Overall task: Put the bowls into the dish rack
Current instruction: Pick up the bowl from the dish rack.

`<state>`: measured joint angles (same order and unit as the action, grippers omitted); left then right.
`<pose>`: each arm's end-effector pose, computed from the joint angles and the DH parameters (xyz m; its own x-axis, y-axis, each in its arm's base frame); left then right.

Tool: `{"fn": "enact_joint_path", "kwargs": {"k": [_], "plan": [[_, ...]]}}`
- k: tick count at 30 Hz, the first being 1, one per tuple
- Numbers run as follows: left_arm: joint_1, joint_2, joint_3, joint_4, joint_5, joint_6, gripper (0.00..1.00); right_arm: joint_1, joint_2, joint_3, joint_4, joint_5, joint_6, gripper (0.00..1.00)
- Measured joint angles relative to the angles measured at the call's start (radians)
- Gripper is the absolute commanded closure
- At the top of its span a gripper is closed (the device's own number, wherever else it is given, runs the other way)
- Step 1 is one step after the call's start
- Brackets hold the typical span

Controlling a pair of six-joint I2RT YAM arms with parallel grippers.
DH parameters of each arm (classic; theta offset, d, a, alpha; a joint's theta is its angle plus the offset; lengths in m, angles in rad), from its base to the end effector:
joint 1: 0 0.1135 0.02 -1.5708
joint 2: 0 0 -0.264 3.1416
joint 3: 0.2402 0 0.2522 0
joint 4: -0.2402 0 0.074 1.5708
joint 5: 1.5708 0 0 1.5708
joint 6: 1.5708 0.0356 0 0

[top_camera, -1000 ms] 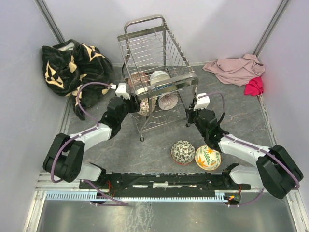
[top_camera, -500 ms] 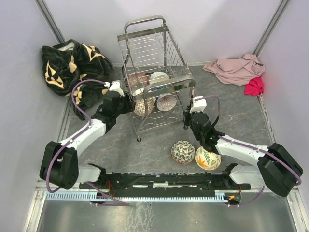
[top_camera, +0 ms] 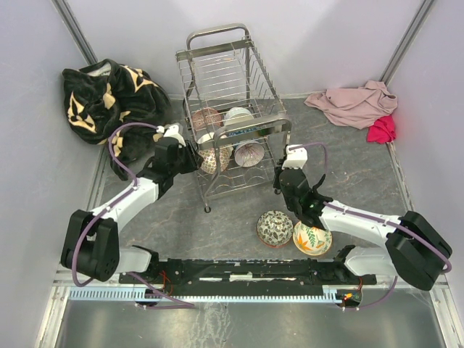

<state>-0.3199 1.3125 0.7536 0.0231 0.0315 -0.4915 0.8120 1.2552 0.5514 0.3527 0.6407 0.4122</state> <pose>0.2714 -0.0911 0.2338 -0.5877 -0.3022 -0.7505 0.0711 0.9047 -0.4200 0.1943 0.1740 0.2164 -0.2952 0.1555 -0.9427 -0.0844 0.9786 0.1878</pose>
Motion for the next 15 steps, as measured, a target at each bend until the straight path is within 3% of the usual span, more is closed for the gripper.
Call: {"fn": "enact_joint_path", "kwargs": {"k": [13, 15], "plan": [[0.006, 0.066, -0.005, 0.021, 0.003, -0.015, 0.77, 0.016, 0.016, 0.019, -0.026, 0.05, 0.03, 1.0], [0.006, 0.071, -0.005, 0.031, 0.004, -0.016, 0.89, 0.017, 0.017, 0.019, -0.026, 0.053, 0.031, 1.0]]}}
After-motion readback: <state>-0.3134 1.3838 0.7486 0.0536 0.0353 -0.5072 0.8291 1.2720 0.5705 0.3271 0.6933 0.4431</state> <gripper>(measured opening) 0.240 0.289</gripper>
